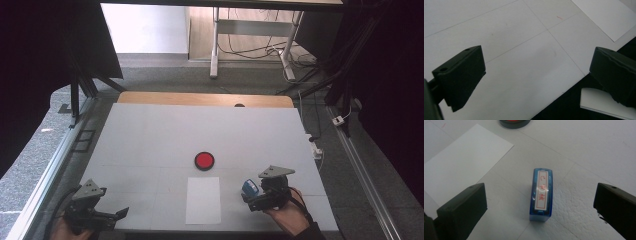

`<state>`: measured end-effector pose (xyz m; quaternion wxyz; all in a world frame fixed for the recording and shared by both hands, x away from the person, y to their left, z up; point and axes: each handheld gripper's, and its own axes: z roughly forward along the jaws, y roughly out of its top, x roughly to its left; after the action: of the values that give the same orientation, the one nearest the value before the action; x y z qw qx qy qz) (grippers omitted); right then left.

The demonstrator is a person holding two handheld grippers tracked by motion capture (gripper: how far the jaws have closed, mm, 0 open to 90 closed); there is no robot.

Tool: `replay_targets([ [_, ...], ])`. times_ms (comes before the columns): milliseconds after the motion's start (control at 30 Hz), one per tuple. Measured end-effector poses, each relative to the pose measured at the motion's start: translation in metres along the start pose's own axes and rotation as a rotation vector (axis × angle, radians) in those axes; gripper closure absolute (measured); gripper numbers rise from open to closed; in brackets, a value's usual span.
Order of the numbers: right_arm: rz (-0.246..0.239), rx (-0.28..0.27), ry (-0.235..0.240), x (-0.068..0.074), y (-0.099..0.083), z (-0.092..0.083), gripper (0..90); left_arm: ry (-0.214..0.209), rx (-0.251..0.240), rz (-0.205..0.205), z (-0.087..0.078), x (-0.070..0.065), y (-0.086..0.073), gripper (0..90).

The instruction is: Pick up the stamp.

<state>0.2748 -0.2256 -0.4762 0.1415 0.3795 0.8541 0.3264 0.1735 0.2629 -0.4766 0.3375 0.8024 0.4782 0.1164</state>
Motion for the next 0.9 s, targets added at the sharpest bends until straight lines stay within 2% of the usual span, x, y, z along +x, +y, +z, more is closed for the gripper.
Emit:
replay_targets([
  [100,0.0,0.012,-0.001,-0.001,0.001,0.004,0.0,0.0,0.0,0.001,0.0,0.0,0.0,0.4],
  [267,-0.012,0.062,-0.009,-0.003,0.001,0.015,0.0,-0.005,-0.002,-0.002,0.0,0.001,0.0,0.3],
  [467,-0.025,0.087,-0.029,-0.004,0.002,0.021,0.0,-0.009,-0.003,-0.002,0.0,0.001,0.0,0.4],
  [600,-0.026,0.087,-0.029,-0.006,0.003,0.02,10.4,-0.01,-0.003,-0.002,0.0,0.001,0.0,0.4],
  [633,-0.026,0.087,-0.029,-0.006,0.003,0.02,10.4,-0.011,-0.003,-0.002,0.0,0.001,0.0,0.4],
  [667,-0.027,0.085,-0.021,-0.007,0.004,0.019,16.8,-0.012,-0.002,-0.001,0.0,0.001,0.0,0.4],
  [733,-0.029,0.084,-0.019,-0.007,0.004,0.02,19.3,-0.012,0.0,0.001,0.0,0.001,0.0,0.4],
  [800,-0.04,0.098,-0.011,-0.007,0.005,0.021,26.8,-0.013,0.0,0.003,0.0,0.001,0.0,0.4],
  [833,-0.04,0.098,-0.011,-0.007,0.005,0.021,26.8,-0.011,0.001,0.004,0.0,0.001,0.0,0.4],
  [867,-0.037,0.102,0.0,-0.007,0.006,0.021,32.7,-0.011,0.002,0.005,0.0,0.001,0.0,0.4],
  [900,-0.035,0.099,0.008,-0.008,0.006,0.02,35.1,-0.012,0.003,0.003,0.0,0.001,0.0,0.5],
])
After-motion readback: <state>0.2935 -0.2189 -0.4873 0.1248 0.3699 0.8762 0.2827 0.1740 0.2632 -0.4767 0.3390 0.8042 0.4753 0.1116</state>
